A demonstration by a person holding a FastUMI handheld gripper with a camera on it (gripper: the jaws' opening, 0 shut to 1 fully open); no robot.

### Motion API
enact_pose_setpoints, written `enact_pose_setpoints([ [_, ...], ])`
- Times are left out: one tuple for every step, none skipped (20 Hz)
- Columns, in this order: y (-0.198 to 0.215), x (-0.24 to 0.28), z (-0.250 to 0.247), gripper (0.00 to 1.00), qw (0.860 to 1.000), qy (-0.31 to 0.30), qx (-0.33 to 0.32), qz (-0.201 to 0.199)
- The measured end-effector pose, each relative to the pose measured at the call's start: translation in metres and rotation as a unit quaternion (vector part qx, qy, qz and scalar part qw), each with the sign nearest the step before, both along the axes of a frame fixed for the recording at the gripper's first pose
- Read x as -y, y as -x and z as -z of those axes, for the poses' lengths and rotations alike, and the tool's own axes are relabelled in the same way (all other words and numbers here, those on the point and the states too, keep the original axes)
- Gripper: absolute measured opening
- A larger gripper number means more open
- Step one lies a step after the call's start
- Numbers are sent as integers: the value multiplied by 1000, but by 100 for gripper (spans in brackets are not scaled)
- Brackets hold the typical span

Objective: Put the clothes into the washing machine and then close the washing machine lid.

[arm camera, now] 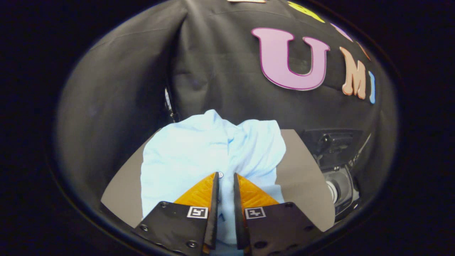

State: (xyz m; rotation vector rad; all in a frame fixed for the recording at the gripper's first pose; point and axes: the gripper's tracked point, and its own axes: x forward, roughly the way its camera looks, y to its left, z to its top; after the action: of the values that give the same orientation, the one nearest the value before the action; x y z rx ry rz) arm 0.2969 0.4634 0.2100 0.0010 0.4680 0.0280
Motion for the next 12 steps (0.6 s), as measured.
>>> enact_pose_setpoints([
  [1, -1, -1, 23, 1000, -12, 11, 13],
  [-1, -1, -2, 23, 999, -23, 20, 25],
  [1, 0, -3, 12, 999, -15, 21, 21],
  [-1, 5, -6, 1, 999, -5, 23, 21],
  [3, 7, -7, 1, 1000, 3, 20, 22],
  [5, 10, -9, 1, 999, 6, 21, 25],
  [7, 12, -11, 1, 999, 6, 19, 28],
  [10, 15, -13, 1, 999, 5, 18, 31],
  [13, 22, -14, 1, 999, 7, 18, 32],
  [13, 30, -16, 1, 999, 8, 19, 35],
  [10, 41, -13, 1, 999, 9, 22, 38],
  [8, 50, -14, 1, 999, 10, 27, 41],
])
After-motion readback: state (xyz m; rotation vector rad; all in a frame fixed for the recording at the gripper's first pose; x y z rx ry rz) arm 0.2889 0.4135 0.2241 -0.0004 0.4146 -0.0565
